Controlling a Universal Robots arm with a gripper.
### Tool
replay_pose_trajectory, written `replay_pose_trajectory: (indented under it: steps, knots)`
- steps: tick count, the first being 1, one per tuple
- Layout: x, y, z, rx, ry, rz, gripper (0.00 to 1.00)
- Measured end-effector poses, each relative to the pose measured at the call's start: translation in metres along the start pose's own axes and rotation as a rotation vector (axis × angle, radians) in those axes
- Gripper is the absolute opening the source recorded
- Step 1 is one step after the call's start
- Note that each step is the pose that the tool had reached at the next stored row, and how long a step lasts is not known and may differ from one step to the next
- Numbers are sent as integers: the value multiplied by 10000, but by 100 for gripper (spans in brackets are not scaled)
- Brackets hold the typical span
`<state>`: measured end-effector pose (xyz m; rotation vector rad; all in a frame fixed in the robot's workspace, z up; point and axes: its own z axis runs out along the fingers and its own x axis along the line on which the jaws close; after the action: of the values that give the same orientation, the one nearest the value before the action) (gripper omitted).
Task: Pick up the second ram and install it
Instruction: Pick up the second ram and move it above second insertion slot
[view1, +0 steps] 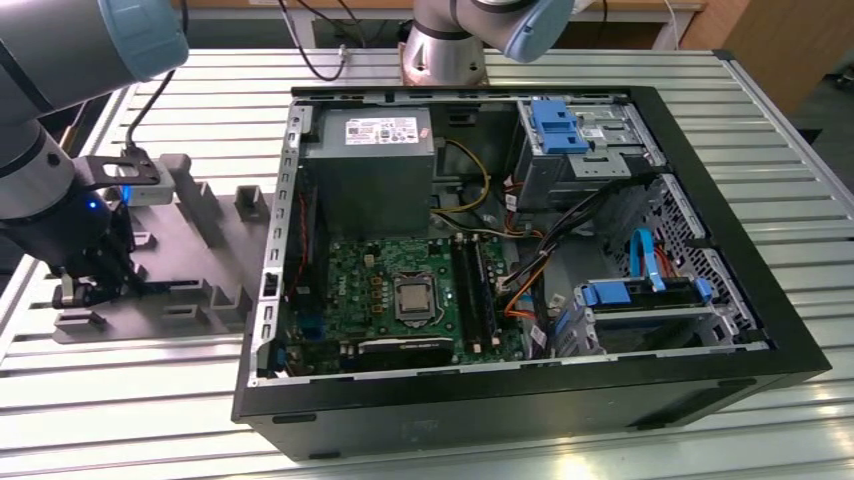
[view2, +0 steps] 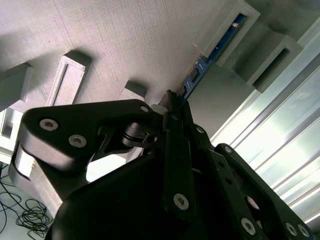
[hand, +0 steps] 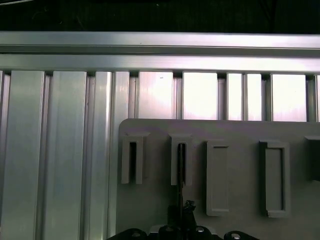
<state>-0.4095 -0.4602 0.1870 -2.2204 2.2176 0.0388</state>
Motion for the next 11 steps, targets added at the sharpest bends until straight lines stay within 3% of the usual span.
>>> replay_pose_trajectory:
  steps: [3, 11]
  knots:
    - [0, -1, -4, 3, -3, 0, 14]
    - [-2, 1, -96, 1, -1, 0, 14]
